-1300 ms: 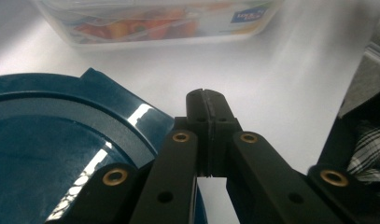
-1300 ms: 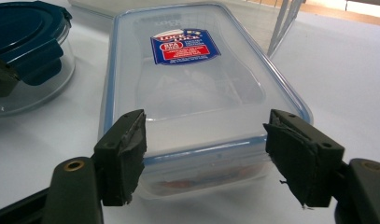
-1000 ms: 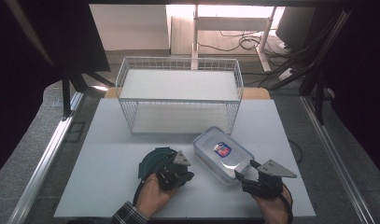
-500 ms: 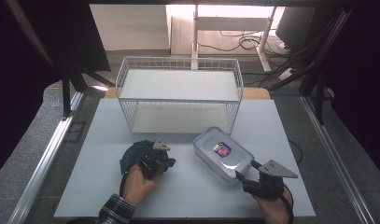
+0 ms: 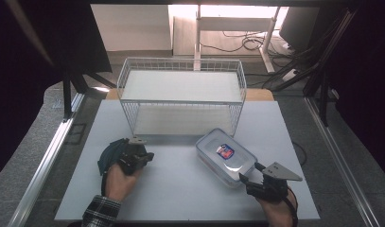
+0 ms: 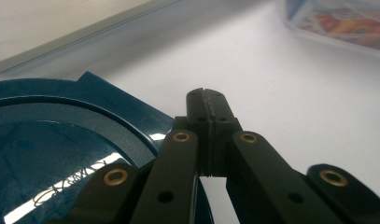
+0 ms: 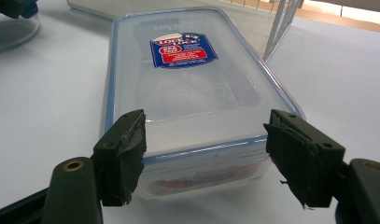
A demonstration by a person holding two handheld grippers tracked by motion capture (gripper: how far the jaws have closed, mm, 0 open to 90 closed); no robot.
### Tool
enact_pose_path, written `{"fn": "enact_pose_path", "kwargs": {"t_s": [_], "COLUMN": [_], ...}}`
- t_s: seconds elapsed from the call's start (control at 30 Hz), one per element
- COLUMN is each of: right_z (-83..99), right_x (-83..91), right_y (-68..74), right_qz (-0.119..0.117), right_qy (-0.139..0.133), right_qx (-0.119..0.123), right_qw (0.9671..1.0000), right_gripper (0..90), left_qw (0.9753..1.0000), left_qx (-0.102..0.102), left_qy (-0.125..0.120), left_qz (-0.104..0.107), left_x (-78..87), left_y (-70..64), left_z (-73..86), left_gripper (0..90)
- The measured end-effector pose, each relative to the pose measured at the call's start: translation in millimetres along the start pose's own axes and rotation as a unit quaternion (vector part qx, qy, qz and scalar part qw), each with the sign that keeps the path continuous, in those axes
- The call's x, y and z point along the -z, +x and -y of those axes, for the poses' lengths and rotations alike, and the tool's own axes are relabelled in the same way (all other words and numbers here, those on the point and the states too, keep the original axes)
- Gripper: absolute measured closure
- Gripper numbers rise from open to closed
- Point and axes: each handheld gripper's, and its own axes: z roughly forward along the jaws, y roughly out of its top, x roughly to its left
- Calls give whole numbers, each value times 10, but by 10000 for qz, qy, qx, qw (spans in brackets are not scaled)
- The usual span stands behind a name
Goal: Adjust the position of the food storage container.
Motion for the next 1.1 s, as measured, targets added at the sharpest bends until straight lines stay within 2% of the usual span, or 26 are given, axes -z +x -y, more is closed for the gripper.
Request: {"fn": "enact_pose_path", "kwargs": {"t_s": [0.37,0.57,0.63,0.7,0.8,0.83,0.93,1.03,1.07,1.1], "right_z": [8,10,12,13,13,9,-11,-49,-60,-75], "right_x": [6,5,5,-1,-8,-9,-4,37,51,77], "right_y": [-8,-8,-12,-19,-23,-23,-36,-65,-74,-93], "right_qz": [31,38,45,37,39,51,36,94,134,158], "right_qy": [-6,-2,1,10,23,36,65,72,75,107], "right_qx": [-20,-33,-49,-68,-82,-89,-103,-125,-130,-136], "right_qw": [10000,10000,10000,10000,10000,9999,9999,9999,9998,9997], "right_gripper": [288,289,289,289,296,311,410,565,627,692], "left_qw": [9989,9967,9952,9947,9936,9937,9951,9957,9960,9961], "left_qx": [351,595,778,808,747,695,574,410,317,273], "left_qy": [-57,-140,-157,-148,-113,-176,-494,-769,-826,-839], "left_qz": [-289,-535,-580,-612,-839,-865,-633,-330,-130,-23], "left_x": [189,283,311,304,294,297,329,309,271,239], "left_y": [434,679,757,751,694,662,587,462,407,370], "left_z": [145,211,228,224,213,214,187,96,37,-3], "left_gripper": [900,900,900,900,900,900,900,886,884,878]}}
